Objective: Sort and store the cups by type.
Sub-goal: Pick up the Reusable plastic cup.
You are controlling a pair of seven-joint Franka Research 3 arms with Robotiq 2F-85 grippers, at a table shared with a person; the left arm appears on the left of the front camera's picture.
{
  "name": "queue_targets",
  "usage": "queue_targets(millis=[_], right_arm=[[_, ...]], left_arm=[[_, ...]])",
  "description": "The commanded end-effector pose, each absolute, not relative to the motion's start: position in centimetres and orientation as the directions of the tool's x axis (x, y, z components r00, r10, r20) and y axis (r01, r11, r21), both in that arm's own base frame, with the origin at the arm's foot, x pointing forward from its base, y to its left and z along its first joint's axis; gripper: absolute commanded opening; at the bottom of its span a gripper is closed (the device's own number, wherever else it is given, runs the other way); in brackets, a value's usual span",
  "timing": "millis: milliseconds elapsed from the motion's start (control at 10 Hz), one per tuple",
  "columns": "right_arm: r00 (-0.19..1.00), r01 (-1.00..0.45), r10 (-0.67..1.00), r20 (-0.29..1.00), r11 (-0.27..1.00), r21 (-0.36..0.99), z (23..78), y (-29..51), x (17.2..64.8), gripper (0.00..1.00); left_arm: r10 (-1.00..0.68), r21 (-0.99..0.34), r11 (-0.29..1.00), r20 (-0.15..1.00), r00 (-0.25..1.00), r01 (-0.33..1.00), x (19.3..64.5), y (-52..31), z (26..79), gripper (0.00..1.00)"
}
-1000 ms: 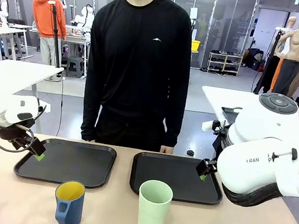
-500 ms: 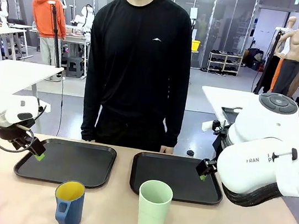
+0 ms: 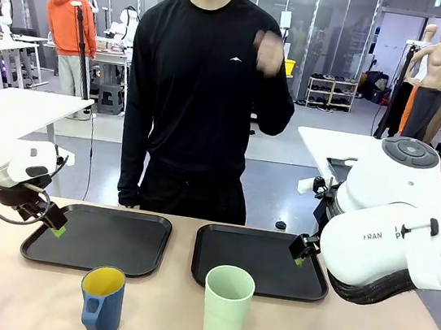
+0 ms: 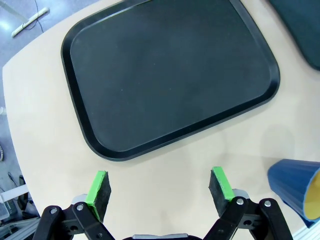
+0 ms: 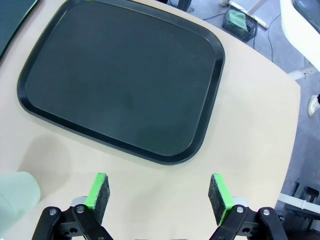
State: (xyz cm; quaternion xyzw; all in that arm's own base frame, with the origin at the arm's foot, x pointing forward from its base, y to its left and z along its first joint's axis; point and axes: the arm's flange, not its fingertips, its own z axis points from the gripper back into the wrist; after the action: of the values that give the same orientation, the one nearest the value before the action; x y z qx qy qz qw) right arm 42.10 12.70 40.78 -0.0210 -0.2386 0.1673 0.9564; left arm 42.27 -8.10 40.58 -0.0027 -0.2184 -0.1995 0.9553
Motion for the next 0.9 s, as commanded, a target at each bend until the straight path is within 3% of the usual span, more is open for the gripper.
queue_targets(millis=[0,800], right_arm=[[0.83,-0.31,0.33,0.449,0.943,-0.119,40.75,12.71,42.09,1.0],[0.83,-0.31,0.33,0.449,0.943,-0.119,40.75,12.71,42.09,1.0]], left_arm=[[-0.379,0.079,0.921,0.414,0.828,0.381,42.21,-7.99,40.64,1.0],[-0.379,0.079,0.921,0.414,0.828,0.381,42.21,-7.99,40.64,1.0]])
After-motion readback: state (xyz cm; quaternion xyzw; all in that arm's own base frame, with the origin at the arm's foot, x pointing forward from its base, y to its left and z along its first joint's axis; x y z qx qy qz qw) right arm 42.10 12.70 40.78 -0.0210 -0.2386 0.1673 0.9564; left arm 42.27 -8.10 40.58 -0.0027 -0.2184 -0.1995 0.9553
